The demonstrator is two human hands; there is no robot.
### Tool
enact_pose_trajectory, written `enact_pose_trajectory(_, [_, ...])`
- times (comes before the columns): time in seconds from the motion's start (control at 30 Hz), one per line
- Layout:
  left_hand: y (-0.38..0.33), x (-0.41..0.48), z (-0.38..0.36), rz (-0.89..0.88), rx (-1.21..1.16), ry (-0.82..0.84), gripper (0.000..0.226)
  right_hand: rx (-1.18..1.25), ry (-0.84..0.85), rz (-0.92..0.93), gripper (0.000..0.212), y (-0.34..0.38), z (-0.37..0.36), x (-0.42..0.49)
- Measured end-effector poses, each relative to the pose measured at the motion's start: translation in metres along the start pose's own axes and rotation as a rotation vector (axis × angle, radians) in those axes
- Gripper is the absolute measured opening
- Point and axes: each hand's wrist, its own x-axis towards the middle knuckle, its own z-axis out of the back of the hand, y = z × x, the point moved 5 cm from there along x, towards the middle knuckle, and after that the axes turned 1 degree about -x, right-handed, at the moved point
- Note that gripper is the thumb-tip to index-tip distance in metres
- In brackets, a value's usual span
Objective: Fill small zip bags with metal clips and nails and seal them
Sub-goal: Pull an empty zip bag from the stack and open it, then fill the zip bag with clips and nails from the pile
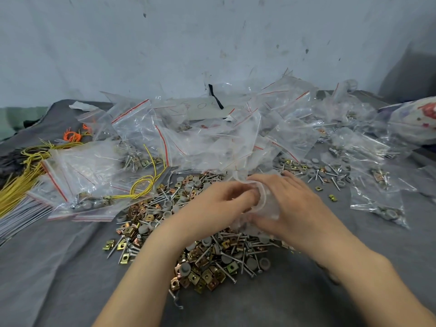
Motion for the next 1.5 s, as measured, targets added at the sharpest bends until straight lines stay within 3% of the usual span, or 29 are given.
enact_pose_trajectory(0.07, [0.000,-0.005,0.013,-0.032,-0.101,-0.105,0.020,0.024,-0.034,-0.025,0.065,-0.005,0.001,-0.002])
enact_pose_trajectory(0.17, [0.009,-0.017,0.045,-0.044,-0.255,-0.389,0.024,0.029,-0.033,-0.033,0.066,-0.008,0.003,-0.004])
enact_pose_trajectory(0.27, [0.024,-0.031,0.063,0.001,0.161,-0.572,0.018,0.023,-0.012,-0.053,0.067,-0.011,0.004,-0.007])
enact_pose_trajectory(0.3, [0.029,-0.033,0.060,0.044,0.352,-0.524,0.023,0.023,-0.004,-0.060,0.067,-0.012,0.004,-0.007])
enact_pose_trajectory(0.37, [0.045,-0.036,0.044,0.182,0.650,-0.301,0.058,0.023,-0.005,-0.069,0.068,-0.013,0.004,-0.008])
enact_pose_trajectory(0.43, [0.059,-0.039,0.031,0.294,0.817,-0.144,0.079,0.018,-0.011,-0.075,0.069,-0.014,0.005,-0.008])
enact_pose_trajectory(0.6, [0.059,-0.033,0.032,0.314,0.929,-0.192,0.070,0.005,-0.010,-0.131,0.070,-0.024,0.004,-0.007])
enact_pose_trajectory(0.87, [0.055,-0.024,0.032,0.225,0.868,-0.190,0.034,0.043,-0.039,-0.168,0.071,-0.034,0.006,-0.006])
enact_pose_trajectory(1.03, [0.055,-0.024,0.036,0.197,0.730,-0.218,0.024,0.070,-0.047,-0.194,0.072,-0.039,0.007,-0.006])
enact_pose_trajectory(1.2, [0.050,-0.010,0.044,0.176,0.821,-0.422,0.044,0.084,-0.033,-0.189,0.072,-0.039,0.005,-0.007])
enact_pose_trajectory(1.3, [0.054,0.008,0.039,0.186,0.889,-0.344,0.059,0.098,-0.040,-0.200,0.071,-0.039,0.006,-0.008])
enact_pose_trajectory(1.4, [0.068,0.022,0.037,0.337,0.840,-0.228,0.078,0.115,-0.063,-0.211,0.069,-0.042,0.008,-0.007])
enact_pose_trajectory(1.5, [0.070,0.030,0.034,0.425,0.817,-0.225,0.084,0.124,-0.089,-0.247,0.069,-0.052,0.012,-0.009])
